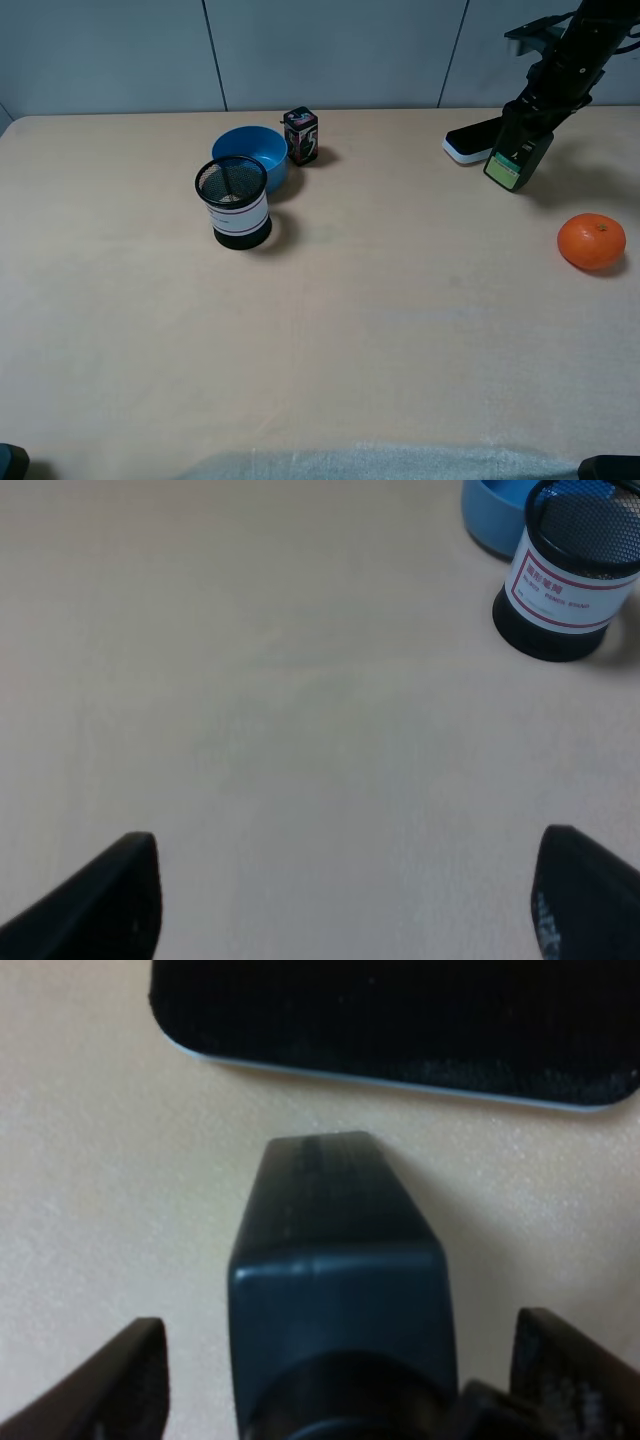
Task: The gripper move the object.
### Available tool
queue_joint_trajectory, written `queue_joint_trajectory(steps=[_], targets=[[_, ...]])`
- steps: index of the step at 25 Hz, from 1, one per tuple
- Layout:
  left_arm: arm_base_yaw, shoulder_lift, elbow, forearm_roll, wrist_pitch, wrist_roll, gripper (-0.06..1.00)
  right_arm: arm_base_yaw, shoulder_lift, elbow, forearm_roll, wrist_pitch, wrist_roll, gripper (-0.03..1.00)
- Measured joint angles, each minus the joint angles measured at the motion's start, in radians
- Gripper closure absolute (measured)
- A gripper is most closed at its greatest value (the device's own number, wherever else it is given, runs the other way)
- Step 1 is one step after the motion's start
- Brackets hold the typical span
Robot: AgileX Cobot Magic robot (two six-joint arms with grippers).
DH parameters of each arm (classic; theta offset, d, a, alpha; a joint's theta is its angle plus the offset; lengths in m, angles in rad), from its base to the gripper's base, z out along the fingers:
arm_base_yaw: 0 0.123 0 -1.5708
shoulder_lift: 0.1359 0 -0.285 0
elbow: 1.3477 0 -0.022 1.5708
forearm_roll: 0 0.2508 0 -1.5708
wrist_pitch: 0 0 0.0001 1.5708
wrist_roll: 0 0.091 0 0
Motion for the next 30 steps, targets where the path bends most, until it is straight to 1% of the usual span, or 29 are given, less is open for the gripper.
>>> queue_joint_trajectory(steps=[3, 5, 8, 11, 17, 27, 30], targets=[[0.0, 0.0, 0.0, 0.0, 0.0, 0.0, 0.19, 0.0, 0.0, 0.0, -0.003, 0.0, 0.039, 0.37], [0.0, 0.0, 0.0, 0.0, 0.0, 0.0, 0.19, 0.0, 0.0, 0.0, -0.03, -0.004, 0.086, 0.35], [0.0, 0.0, 0.0, 0.0, 0.0, 0.0, 0.19, 0.0, 0.0, 0.0, -0.077, -0.004, 0.146, 0.34], [0.0, 0.0, 0.0, 0.0, 0.0, 0.0, 0.19, 0.0, 0.0, 0.0, -0.087, -0.004, 0.159, 0.34], [0.0, 0.0, 0.0, 0.0, 0.0, 0.0, 0.19, 0.0, -0.012, 0.0, -0.062, -0.004, 0.159, 0.34], [0.0, 0.0, 0.0, 0.0, 0.0, 0.0, 0.19, 0.0, -0.117, 0.0, 0.02, -0.004, 0.158, 0.34], [0.0, 0.0, 0.0, 0.0, 0.0, 0.0, 0.19, 0.0, -0.151, 0.0, 0.026, -0.001, 0.169, 0.34]])
